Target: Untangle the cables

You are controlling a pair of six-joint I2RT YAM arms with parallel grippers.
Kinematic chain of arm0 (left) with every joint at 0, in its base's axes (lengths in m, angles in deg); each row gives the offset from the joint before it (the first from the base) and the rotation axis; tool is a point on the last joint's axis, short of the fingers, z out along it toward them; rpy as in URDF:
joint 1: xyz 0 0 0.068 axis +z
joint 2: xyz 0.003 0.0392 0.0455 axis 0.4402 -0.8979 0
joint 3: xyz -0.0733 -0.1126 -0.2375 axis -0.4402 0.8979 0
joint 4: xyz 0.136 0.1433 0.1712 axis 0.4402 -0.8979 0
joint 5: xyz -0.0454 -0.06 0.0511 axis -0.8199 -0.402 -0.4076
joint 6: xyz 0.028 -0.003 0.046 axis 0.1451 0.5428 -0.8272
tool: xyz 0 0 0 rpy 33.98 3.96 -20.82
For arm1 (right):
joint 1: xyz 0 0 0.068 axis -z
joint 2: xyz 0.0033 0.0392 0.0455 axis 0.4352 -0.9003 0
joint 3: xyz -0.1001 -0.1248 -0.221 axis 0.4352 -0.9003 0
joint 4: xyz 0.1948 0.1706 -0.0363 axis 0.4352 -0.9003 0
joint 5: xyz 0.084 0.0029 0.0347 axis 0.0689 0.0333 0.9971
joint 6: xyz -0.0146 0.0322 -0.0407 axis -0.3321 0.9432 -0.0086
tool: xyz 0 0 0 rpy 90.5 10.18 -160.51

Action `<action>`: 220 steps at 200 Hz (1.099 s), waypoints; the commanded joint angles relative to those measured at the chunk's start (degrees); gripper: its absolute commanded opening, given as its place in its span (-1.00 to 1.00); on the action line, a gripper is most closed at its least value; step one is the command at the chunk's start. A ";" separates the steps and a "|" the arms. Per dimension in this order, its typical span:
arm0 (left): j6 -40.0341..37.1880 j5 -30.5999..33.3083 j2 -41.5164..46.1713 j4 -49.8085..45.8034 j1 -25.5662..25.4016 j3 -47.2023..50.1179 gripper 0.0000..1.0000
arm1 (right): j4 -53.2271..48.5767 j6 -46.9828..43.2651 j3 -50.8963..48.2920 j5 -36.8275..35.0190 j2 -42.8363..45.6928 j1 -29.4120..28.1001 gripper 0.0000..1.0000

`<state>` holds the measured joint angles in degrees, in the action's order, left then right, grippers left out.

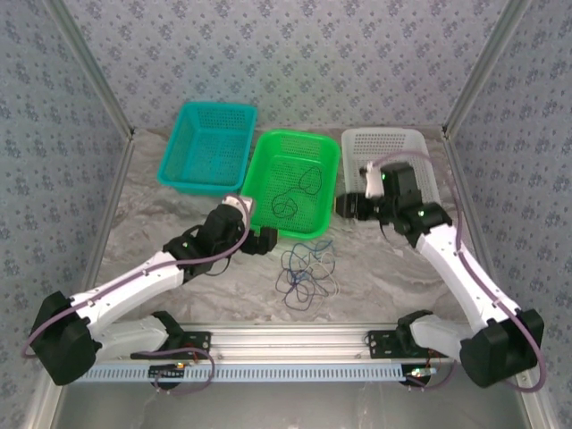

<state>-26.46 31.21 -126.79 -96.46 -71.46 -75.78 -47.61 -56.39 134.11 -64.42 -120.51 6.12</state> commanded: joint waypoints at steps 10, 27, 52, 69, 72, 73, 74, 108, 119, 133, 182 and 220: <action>4.55 -3.97 2.40 7.59 0.11 4.32 0.99 | 1.81 8.23 -11.92 -4.10 6.07 -6.44 0.07; 5.23 -4.39 1.60 8.41 -0.19 4.37 0.99 | 4.60 12.11 -17.07 -5.47 7.64 -9.48 0.05; 5.61 -4.86 0.12 8.45 -0.75 3.95 0.99 | 6.34 16.38 -22.35 -10.12 7.79 -11.36 -0.02; 5.93 -5.01 -0.56 8.95 -1.32 3.95 0.99 | 9.72 18.28 -25.80 -10.91 7.80 -12.00 -0.03; 6.01 -5.01 -0.68 9.06 -1.35 4.01 0.99 | 10.18 18.30 -26.43 -11.18 7.77 -12.16 -0.03; 6.06 -5.01 -0.68 9.04 -1.38 4.03 0.99 | 10.44 18.29 -26.51 -11.35 7.73 -12.24 -0.03; 6.04 -5.01 -0.72 9.12 -1.44 4.07 0.98 | 10.66 18.33 -26.68 -11.52 7.71 -12.23 -0.03; 6.75 -5.23 -2.02 10.69 -2.10 3.73 0.99 | 15.06 17.49 -29.18 -15.84 7.07 -13.76 -0.10; 6.90 -5.36 -2.37 10.86 -2.19 3.34 0.99 | 16.53 14.56 -29.60 -16.20 6.57 -14.41 -0.09; 6.86 -5.42 -2.88 10.96 -2.46 2.91 0.99 | 18.89 12.37 -30.01 -17.76 5.73 -15.85 -0.07; 7.16 -5.45 -3.72 10.87 -2.92 1.93 0.99 | 21.79 9.70 -29.69 -21.36 1.33 -17.96 -0.04; 7.49 -5.27 -3.40 10.87 -3.08 2.10 0.99 | 25.73 9.01 -29.46 -24.42 -1.56 -19.05 -0.04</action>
<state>-19.75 26.33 -130.26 -87.28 -73.93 -71.04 -25.68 -45.73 104.60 -85.47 -120.51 -12.24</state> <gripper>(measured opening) 0.994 0.479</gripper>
